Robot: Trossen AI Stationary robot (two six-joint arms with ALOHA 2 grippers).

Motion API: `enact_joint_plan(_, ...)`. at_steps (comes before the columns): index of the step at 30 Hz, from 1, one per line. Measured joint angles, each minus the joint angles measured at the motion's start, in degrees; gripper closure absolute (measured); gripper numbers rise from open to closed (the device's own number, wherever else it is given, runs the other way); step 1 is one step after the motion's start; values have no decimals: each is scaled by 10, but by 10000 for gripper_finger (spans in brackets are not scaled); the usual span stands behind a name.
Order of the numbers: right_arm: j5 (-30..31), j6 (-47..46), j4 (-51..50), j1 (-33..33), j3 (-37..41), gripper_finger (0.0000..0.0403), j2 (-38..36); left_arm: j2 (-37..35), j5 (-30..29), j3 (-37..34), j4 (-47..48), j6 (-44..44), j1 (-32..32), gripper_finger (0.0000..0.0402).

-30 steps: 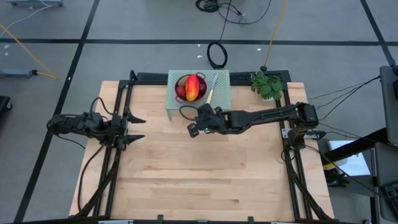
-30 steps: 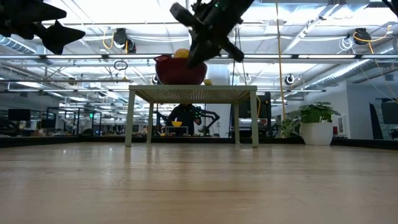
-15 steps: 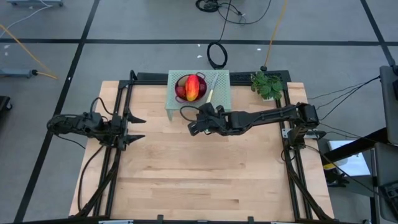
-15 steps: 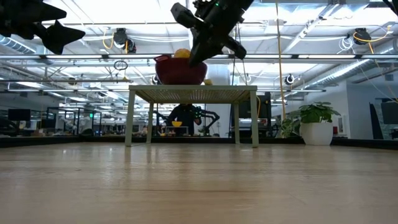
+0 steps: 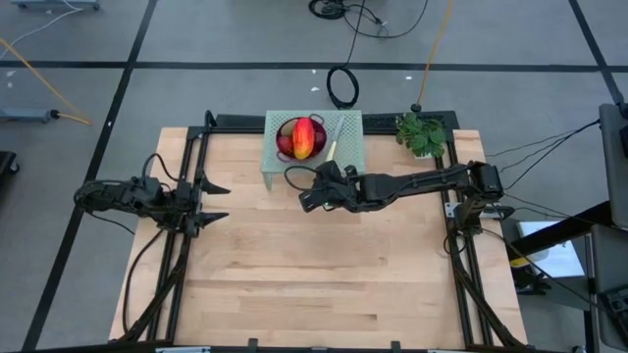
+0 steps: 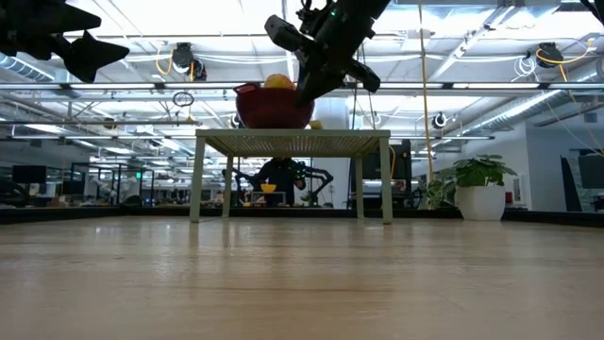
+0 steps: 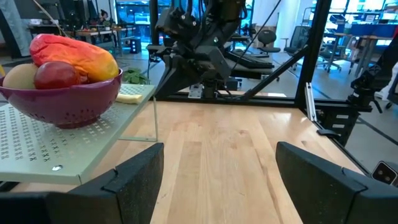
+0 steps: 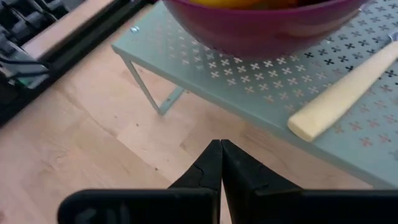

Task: Pick & Place Fruit
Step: Return to Home Position

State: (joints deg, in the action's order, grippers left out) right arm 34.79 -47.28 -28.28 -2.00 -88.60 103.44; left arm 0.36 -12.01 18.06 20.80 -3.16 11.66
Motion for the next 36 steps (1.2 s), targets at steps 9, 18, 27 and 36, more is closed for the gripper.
enact_joint_plan(9, 13, 0, -7, 0, 0, 403, 0, 0, 0, 0, 0, -1, 0, 92)
enact_joint_plan(18, 13, 0, -11, 5, 0, 403, 0, 0, 0, 0, 0, -1, 0, 92)
enact_joint_plan(27, 14, 0, -12, 12, 0, 403, 0, 0, 0, 0, 1, -1, 0, 91)
enact_joint_plan(36, 17, -6, -37, 16, 0, 403, 0, 0, 0, 0, 1, -1, 0, 91)
